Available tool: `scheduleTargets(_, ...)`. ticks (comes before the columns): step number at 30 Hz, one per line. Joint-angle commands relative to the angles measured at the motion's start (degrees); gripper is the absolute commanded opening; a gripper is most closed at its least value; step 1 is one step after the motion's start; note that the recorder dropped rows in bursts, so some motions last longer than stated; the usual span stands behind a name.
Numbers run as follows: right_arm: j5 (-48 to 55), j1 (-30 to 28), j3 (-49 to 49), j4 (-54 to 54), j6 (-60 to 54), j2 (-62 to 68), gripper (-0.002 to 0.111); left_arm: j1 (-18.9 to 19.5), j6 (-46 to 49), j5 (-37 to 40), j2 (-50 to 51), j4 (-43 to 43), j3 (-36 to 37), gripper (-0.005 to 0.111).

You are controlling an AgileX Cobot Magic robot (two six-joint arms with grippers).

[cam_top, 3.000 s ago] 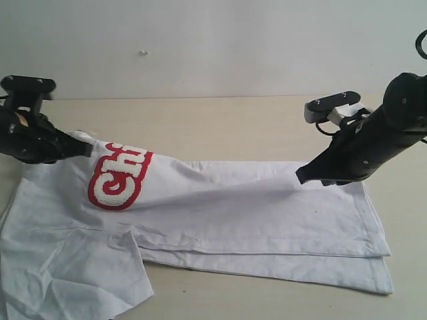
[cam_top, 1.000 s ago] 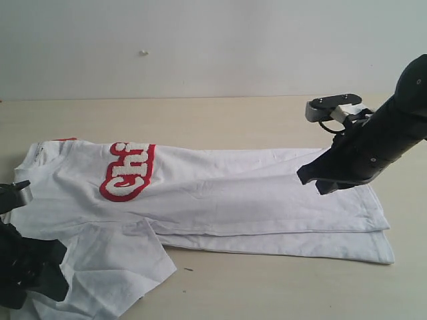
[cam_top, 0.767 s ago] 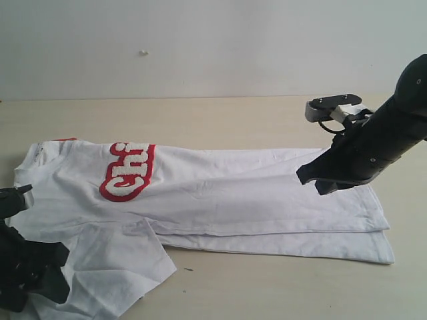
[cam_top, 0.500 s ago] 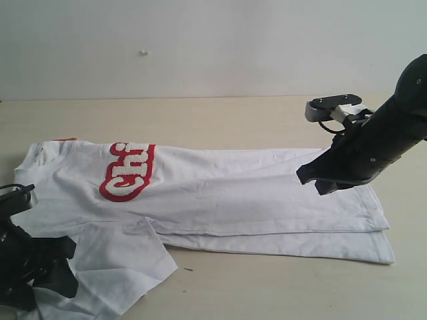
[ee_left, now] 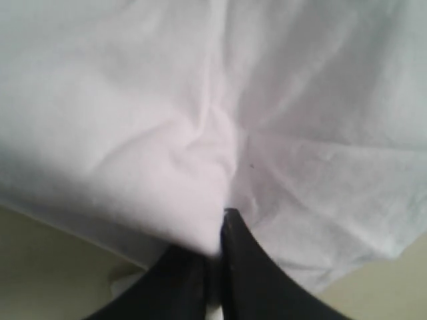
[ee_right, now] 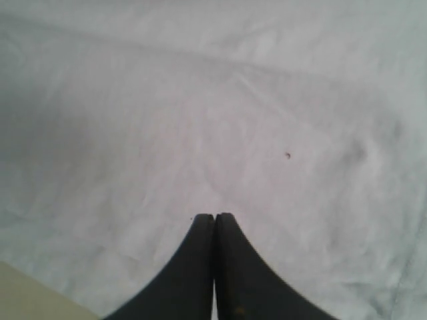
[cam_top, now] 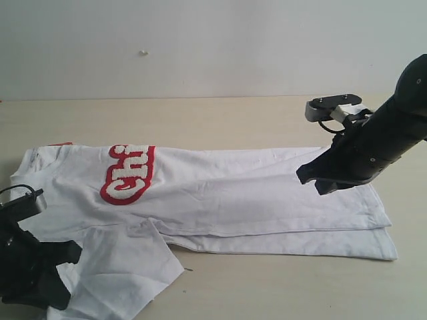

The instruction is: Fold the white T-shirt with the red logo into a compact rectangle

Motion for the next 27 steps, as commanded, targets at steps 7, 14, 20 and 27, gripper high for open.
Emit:
scheduleTargets(7,0.7,-0.3,-0.2,0.0,-0.6,-0.5,0.0,-0.3,5.3,22.3,-1.4,-0.7,-8.2,0.0)
scheduleTargets(14,1.1,-0.3,-0.2,0.0,-0.6,-0.3,0.0,-0.2,5.3,24.8,-1.3,-2.1,-15.2,0.0)
scheduleTargets(20,1.1,-0.3,-0.2,0.0,-0.6,-0.3,0.0,-0.2,5.2,20.7,2.0,-8.0,-20.8,0.0)
scheduleTargets(27,1.2,-0.3,-0.2,0.0,-0.6,-0.3,0.0,-0.2,6.1,16.8,10.8,-14.5,-26.8,0.0)
